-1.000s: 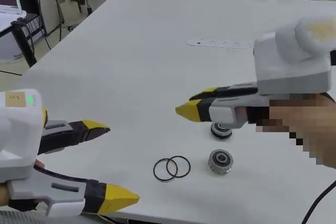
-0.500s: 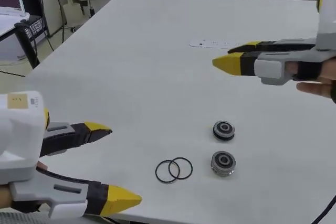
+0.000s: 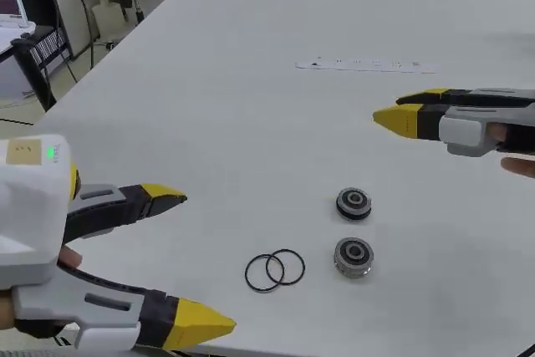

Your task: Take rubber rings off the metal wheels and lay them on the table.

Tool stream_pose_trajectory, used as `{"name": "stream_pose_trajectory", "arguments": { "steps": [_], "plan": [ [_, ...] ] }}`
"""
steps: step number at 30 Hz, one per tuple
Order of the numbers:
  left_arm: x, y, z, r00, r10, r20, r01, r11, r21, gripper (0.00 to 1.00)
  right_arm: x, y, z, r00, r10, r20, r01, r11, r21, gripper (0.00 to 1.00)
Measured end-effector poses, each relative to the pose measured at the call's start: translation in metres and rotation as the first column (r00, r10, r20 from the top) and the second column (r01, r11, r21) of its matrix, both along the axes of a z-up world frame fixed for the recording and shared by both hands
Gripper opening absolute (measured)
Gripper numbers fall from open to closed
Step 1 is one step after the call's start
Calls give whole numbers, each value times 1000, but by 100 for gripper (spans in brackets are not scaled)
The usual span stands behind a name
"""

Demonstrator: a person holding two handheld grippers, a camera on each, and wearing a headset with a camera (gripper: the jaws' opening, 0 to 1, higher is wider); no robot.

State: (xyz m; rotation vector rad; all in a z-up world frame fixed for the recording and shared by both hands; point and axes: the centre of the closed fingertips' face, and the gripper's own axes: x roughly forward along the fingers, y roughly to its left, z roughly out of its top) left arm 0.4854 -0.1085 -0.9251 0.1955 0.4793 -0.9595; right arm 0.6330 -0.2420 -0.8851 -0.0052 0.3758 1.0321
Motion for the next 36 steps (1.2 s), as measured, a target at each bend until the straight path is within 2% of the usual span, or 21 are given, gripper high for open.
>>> {"name": "stream_pose_trajectory", "arguments": {
  "steps": [3, 6, 9, 12, 15, 17, 21, 23, 24, 25, 27, 30, 33, 34, 35, 36],
  "plan": [
    [8, -7, 14, 999, -19, 30, 19, 1000, -11, 90, 2, -5, -10, 1000, -9, -13, 9, 1000, -26, 30],
    [21, -13, 33, 997, -31, 75, 34, 999, -28, 89, 2, -6, -22, 1000, -4, -29, 3, 999, -40, 30],
    [34, -16, 42, 993, -46, 113, 48, 999, -8, 87, 0, -9, -45, 999, 8, -42, -13, 992, -124, 31],
    [48, -20, 49, 989, -66, 132, 65, 998, 14, 86, -1, -8, -55, 998, 18, -56, -26, 990, -140, 30],
    [62, -27, 59, 978, -105, 182, 98, 994, 45, 83, -4, -9, -65, 996, 29, -81, -41, 987, -156, 29],
    [70, -36, 66, 970, -128, 205, 121, 992, 47, 80, -5, -10, -73, 995, 39, -88, -55, 982, -181, 29],
    [85, -55, 74, 958, -150, 246, 142, 989, 48, 84, -7, -11, -86, 993, 50, -105, -70, 978, -194, 28],
    [94, -65, 77, 950, -162, 266, 159, 987, 32, 83, -12, -10, -97, 989, 59, -136, -85, 978, -191, 28],
    [99, -72, 81, 947, -165, 276, 173, 985, -2, 83, -13, -9, -100, 988, 63, -138, -89, 977, -196, 29],
    [102, -77, 82, 947, -165, 277, 178, 984, -21, 82, -14, -9, -102, 989, 69, -134, -96, 974, -205, 30],
    [112, -83, 83, 947, -163, 277, 178, 983, -32, 82, -15, -5, -102, 990, 81, -117, -104, 973, -205, 31],
    [123, -91, 83, 942, -165, 293, 185, 982, -42, 79, -17, -2, -107, 989, 97, -115, -120, 970, -214, 31],
    [134, -98, 82, 939, -167, 300, 198, 977, -75, 75, -19, -2, -112, 988, 107, -114, -131, 963, -235, 32],
    [136, -100, 82, 941, -163, 295, 199, 975, -96, 72, -19, -1, -113, 988, 107, -115, -132, 963, -236, 32],
    [139, -103, 82, 951, -145, 272, 191, 970, -152, 70, -19, -1, -114, 987, 109, -115, -134, 962, -237, 32],
    [142, -104, 82, 958, -128, 258, 180, 965, -189, 68, -19, -1, -114, 988, 109, -113, -134, 962, -238, 32]
  ]
}}
